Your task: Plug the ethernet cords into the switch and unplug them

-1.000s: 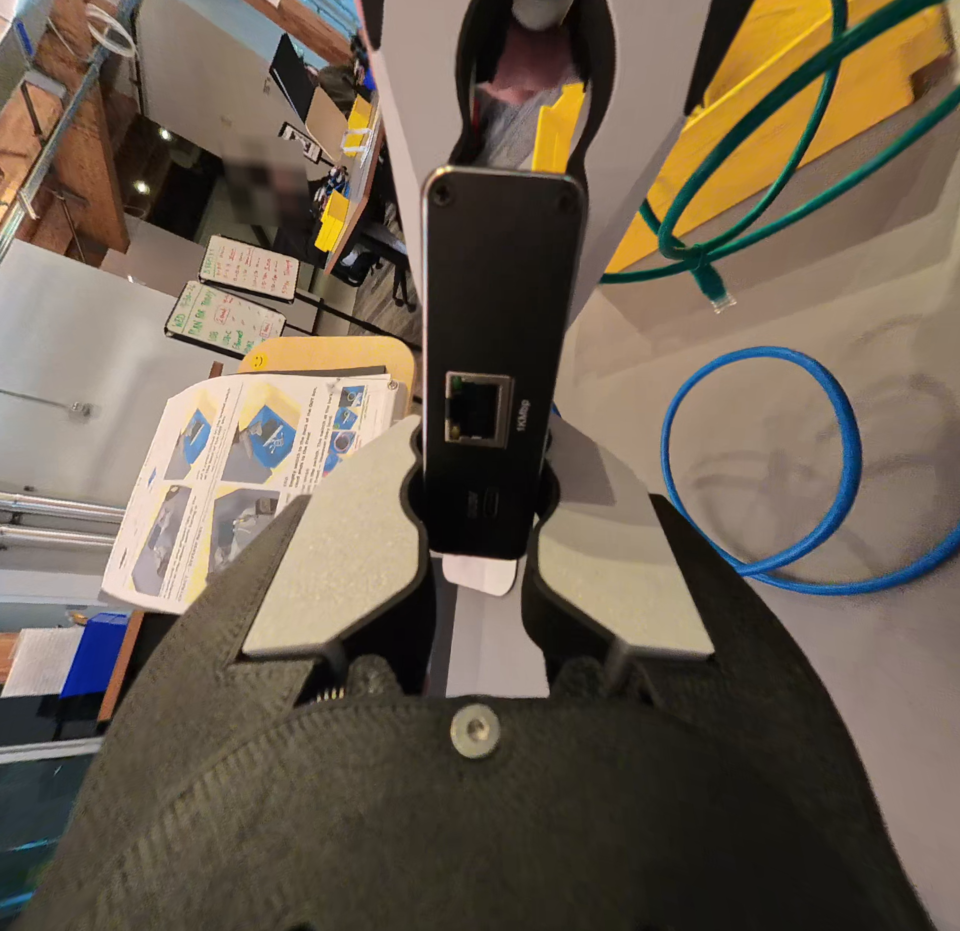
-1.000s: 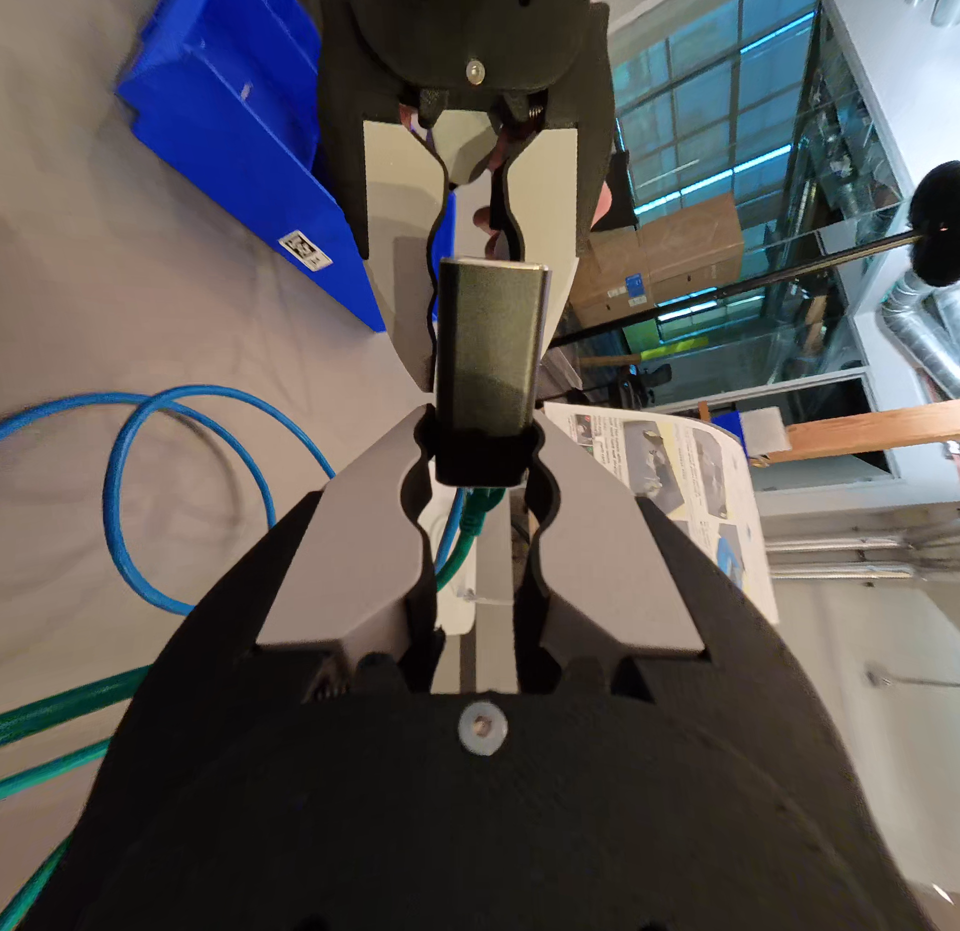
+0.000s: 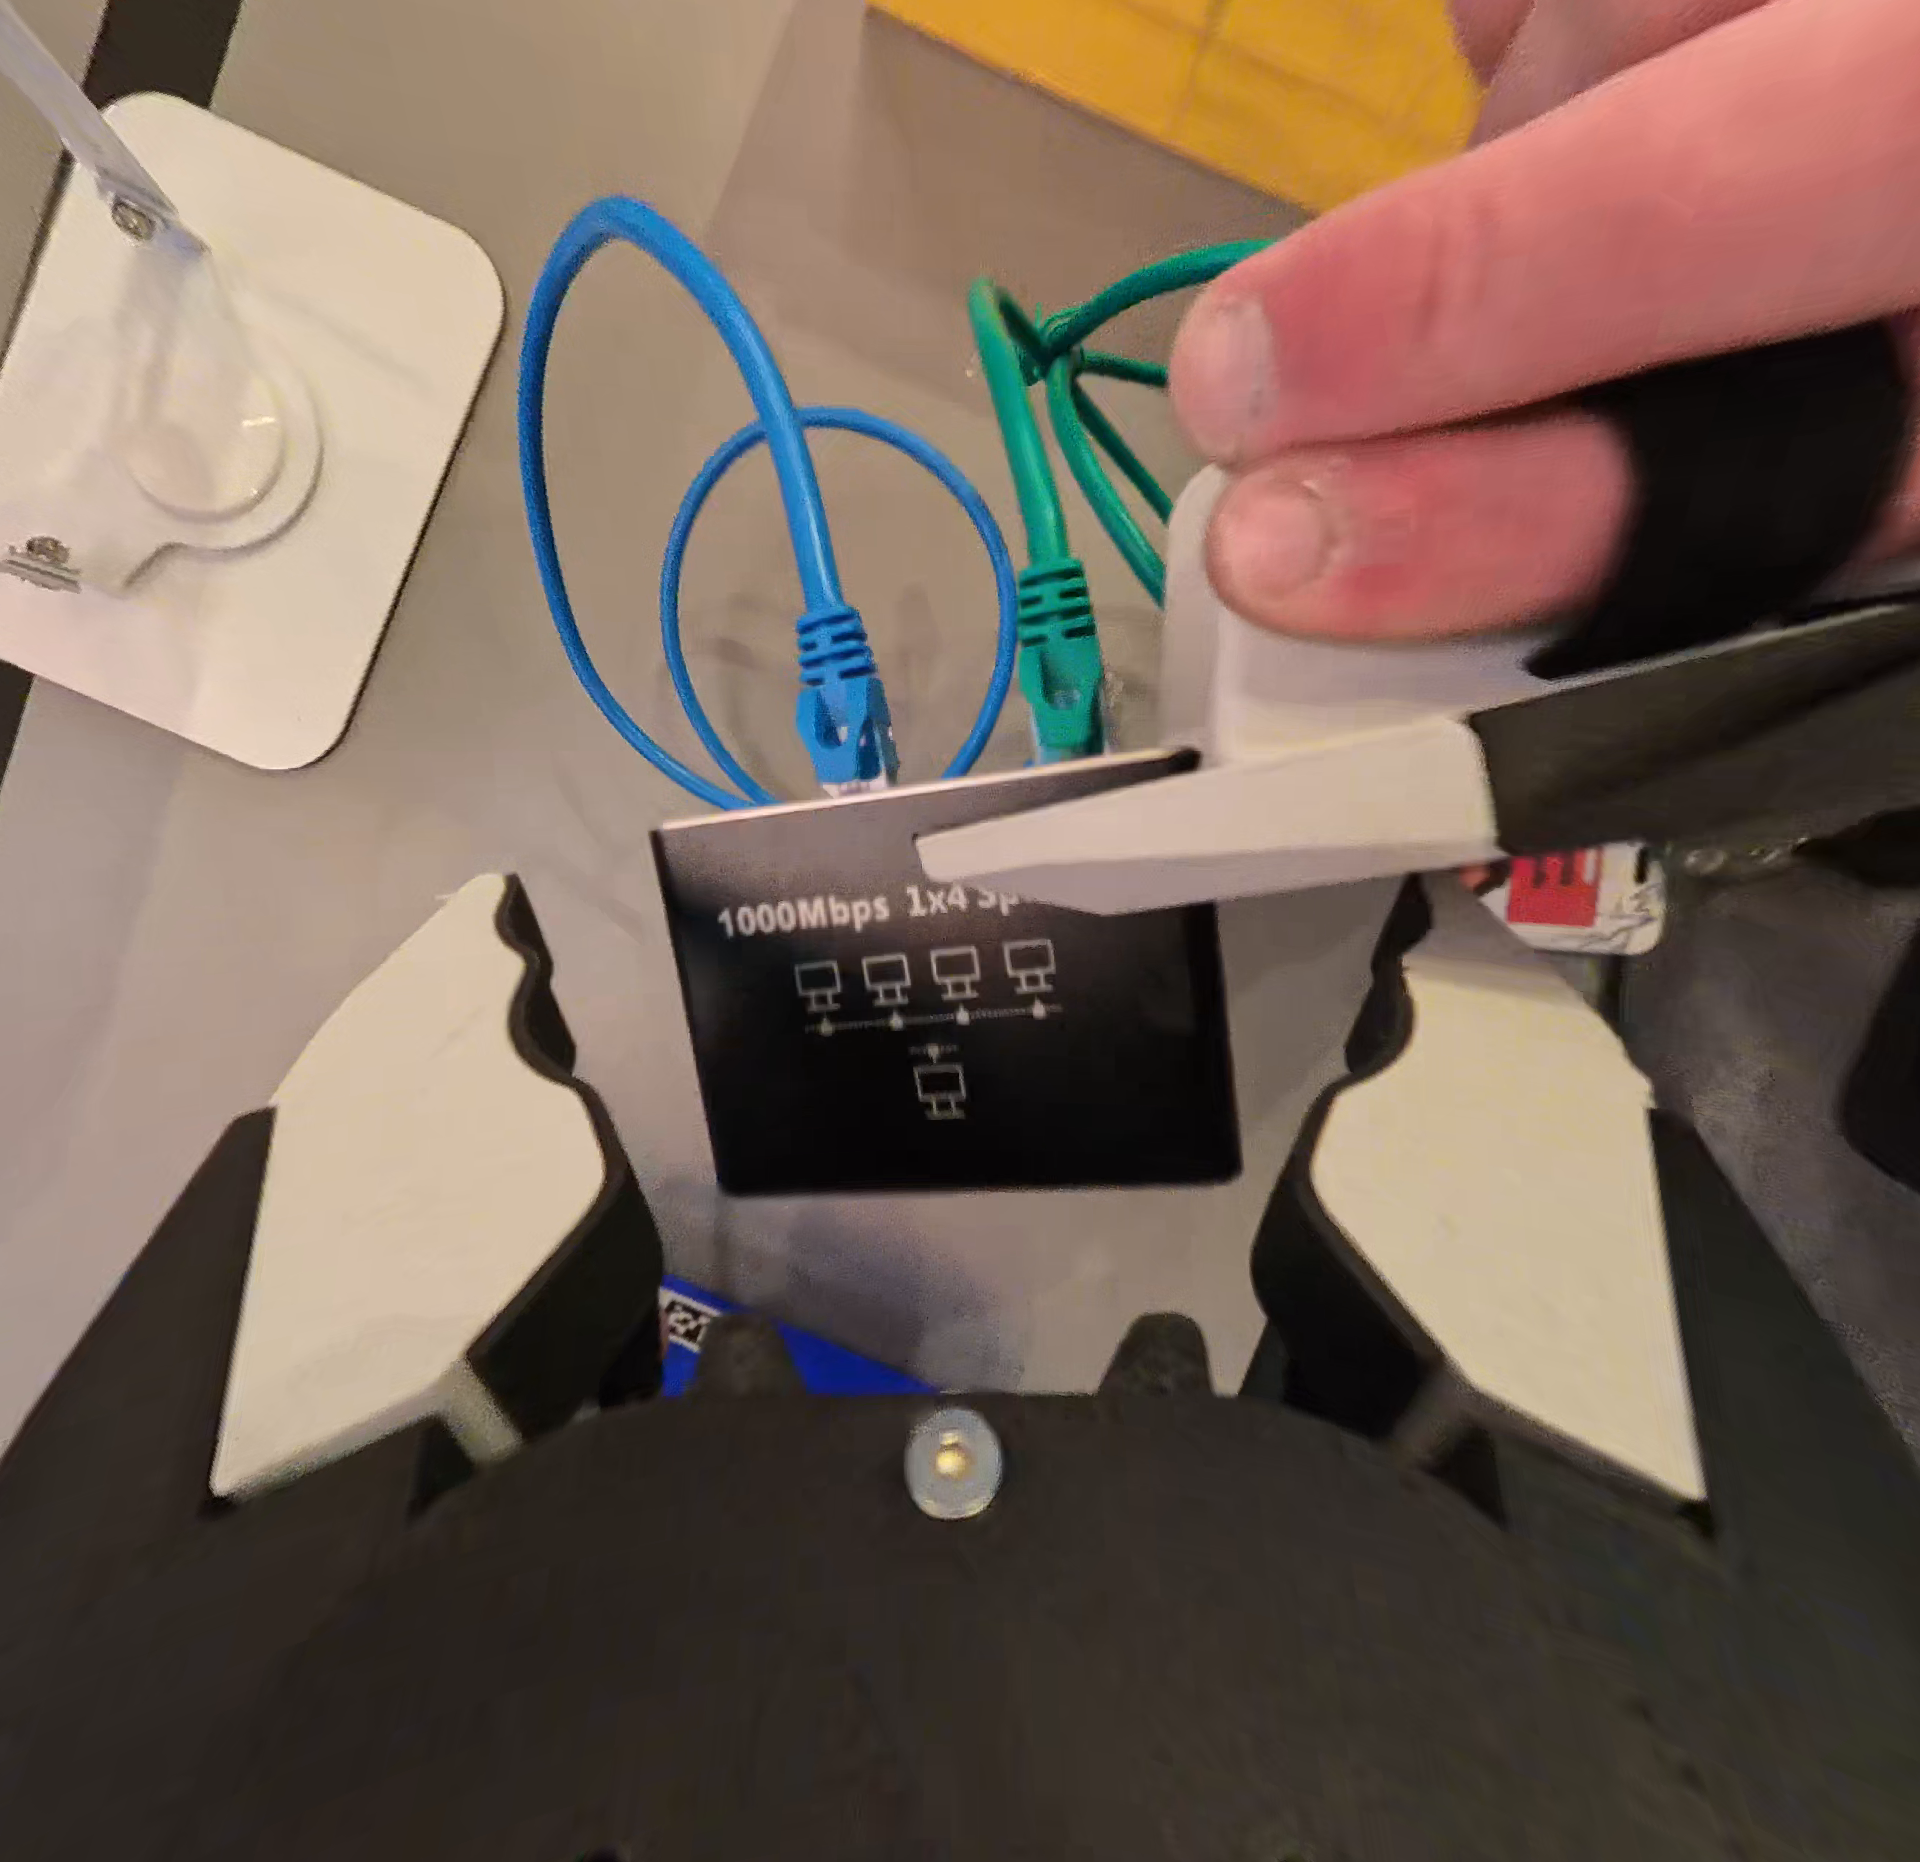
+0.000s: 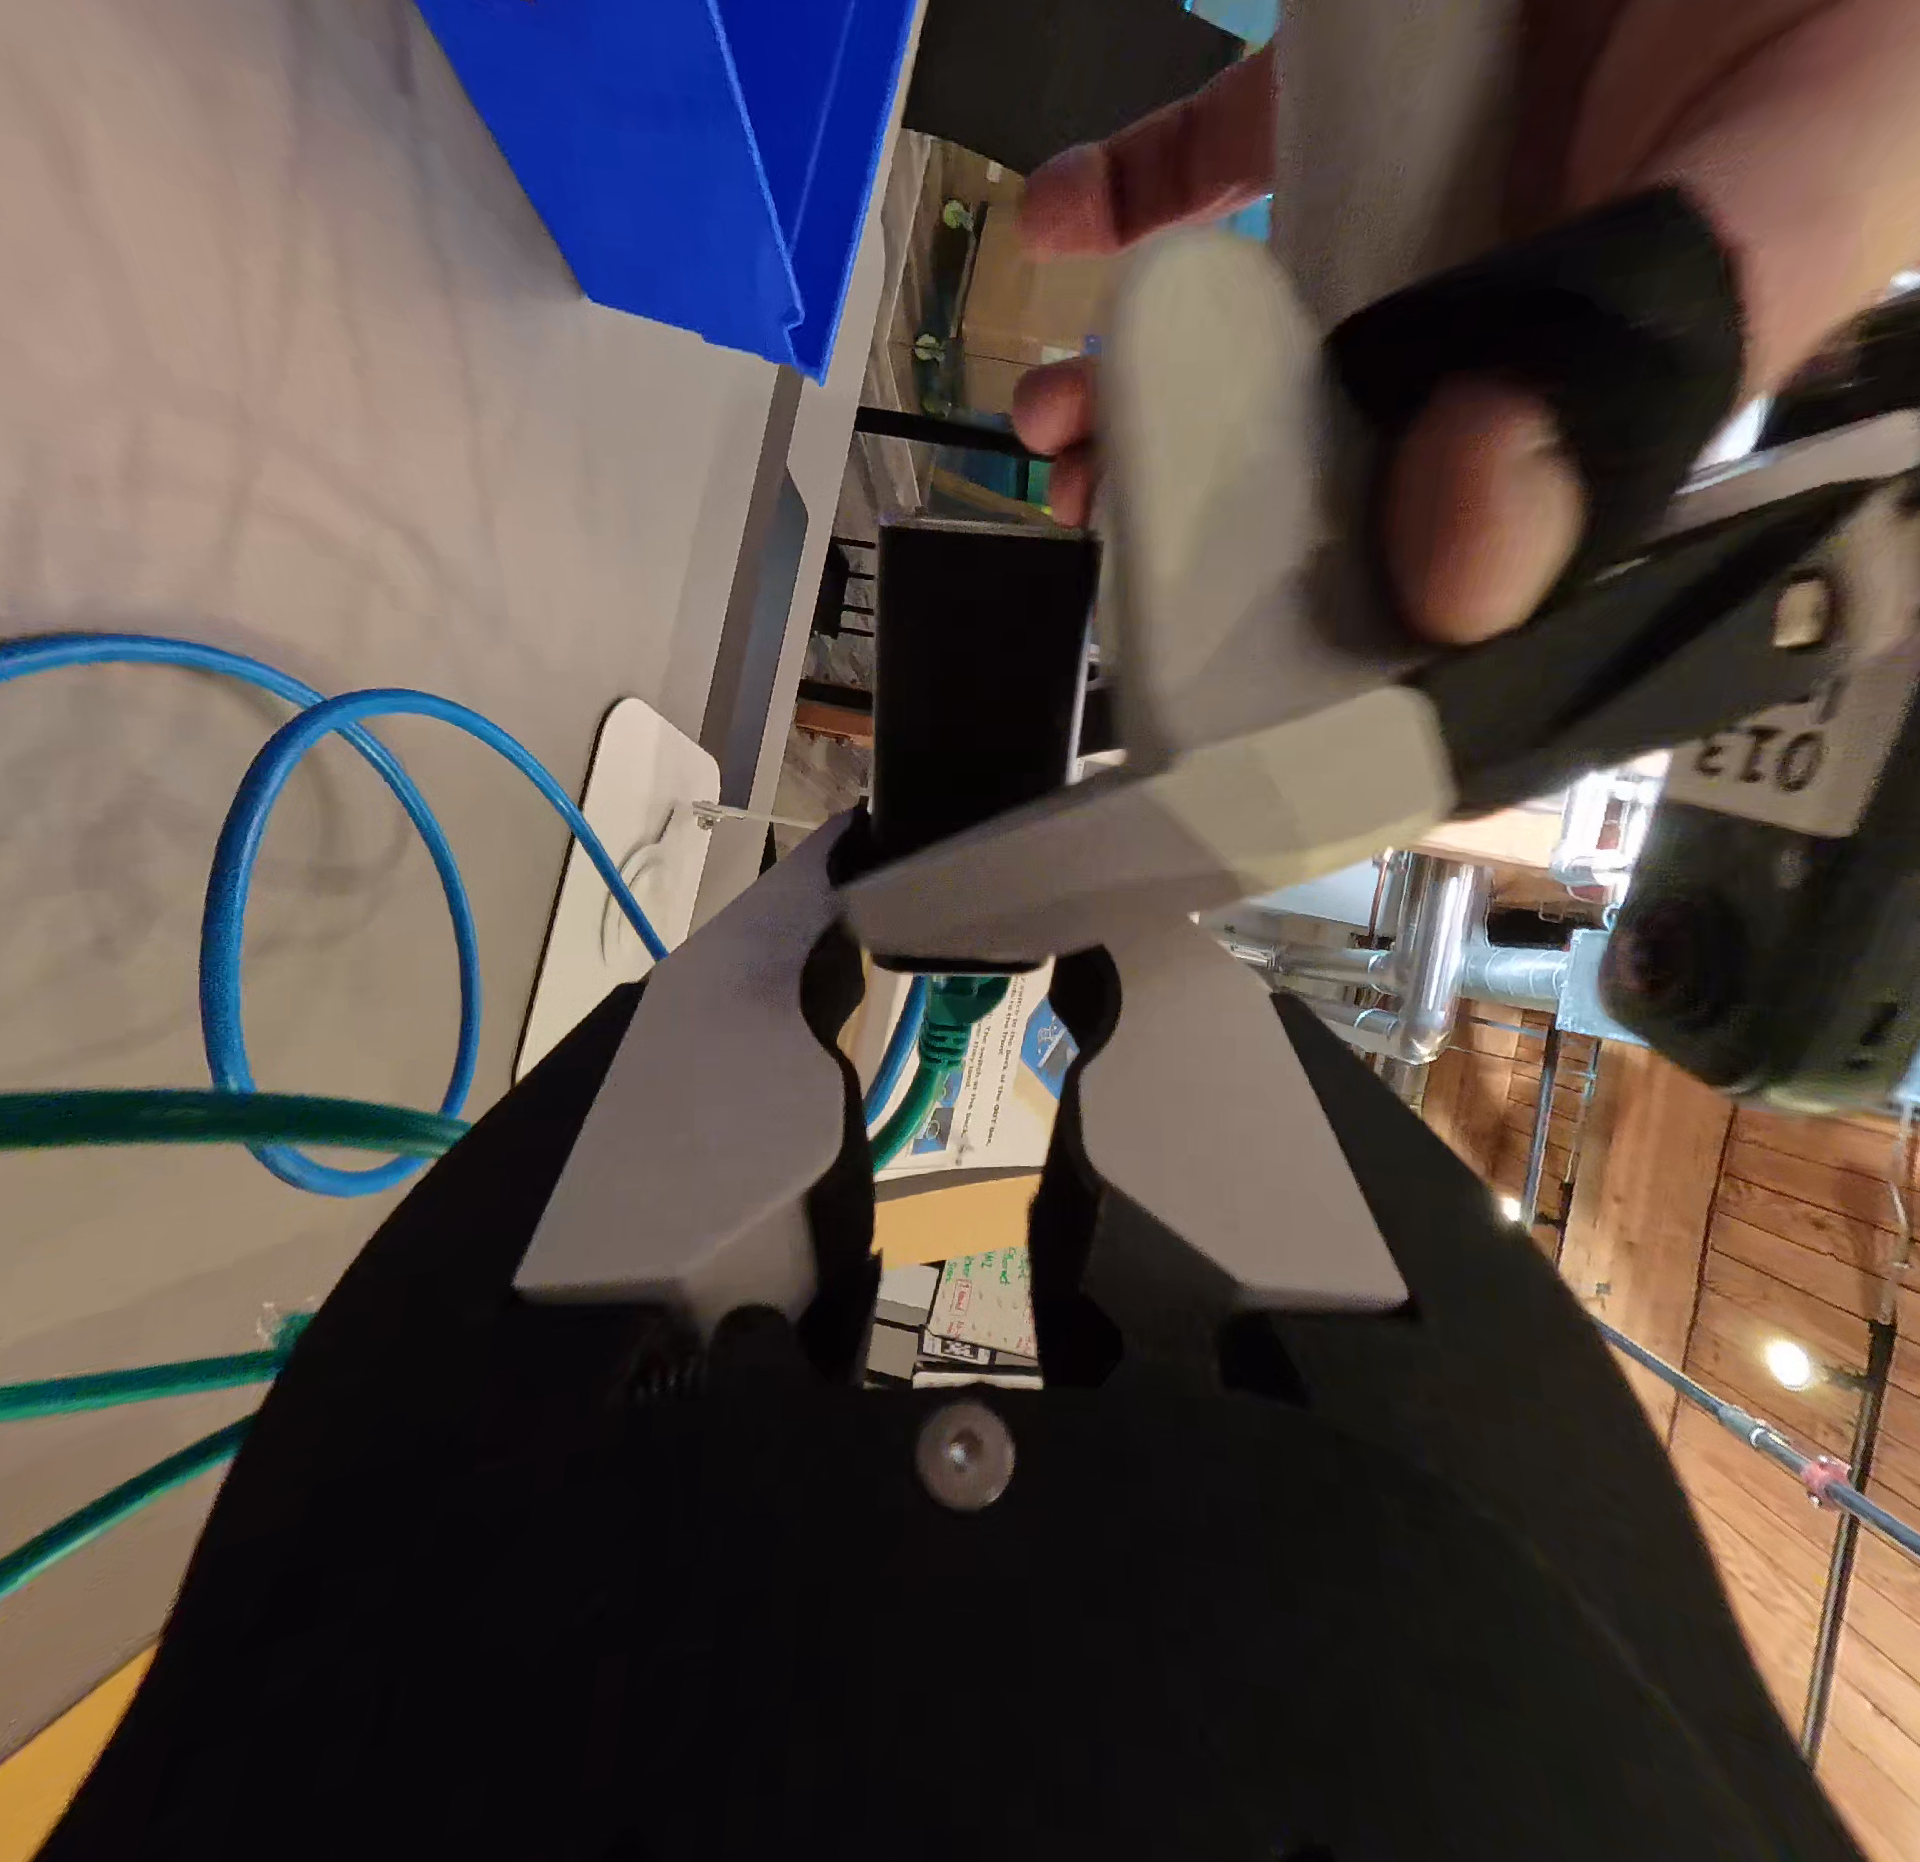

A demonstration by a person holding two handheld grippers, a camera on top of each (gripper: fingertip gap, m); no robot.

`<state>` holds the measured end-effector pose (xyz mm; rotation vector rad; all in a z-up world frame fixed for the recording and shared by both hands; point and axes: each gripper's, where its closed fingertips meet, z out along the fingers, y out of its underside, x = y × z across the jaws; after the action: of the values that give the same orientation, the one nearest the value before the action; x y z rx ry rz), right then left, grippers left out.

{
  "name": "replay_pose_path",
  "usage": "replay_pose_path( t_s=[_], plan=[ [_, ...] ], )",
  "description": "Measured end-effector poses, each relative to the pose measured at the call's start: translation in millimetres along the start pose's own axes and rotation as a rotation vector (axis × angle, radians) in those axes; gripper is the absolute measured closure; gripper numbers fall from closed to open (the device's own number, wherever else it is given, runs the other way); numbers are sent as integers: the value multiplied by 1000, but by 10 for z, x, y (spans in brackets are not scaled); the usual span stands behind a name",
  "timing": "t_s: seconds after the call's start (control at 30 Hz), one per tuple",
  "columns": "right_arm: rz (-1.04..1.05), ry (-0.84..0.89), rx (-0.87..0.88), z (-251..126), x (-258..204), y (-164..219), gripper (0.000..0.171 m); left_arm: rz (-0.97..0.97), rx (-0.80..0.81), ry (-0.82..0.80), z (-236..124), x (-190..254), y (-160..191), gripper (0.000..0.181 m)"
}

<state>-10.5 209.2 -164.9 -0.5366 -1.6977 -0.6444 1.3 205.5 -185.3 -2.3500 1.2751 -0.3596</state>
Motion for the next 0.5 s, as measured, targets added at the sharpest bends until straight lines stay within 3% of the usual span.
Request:
replay_pose_path(
  t_s=[0.17, 0.23, 0.5],
  plan=[
    [-43, 21, -1, -15, 51, -115, 142, -23, -122, 58, 191, 26, 214, 40],
    [-61, 22, -20, 7, 21, -99, 142, -35, -125, 65, 225, 30, 225, 50],
    [-89, -6, -57, 44, -86, -108, 142, 14, -138, 77, 321, -1, 289, 52]
  ],
)
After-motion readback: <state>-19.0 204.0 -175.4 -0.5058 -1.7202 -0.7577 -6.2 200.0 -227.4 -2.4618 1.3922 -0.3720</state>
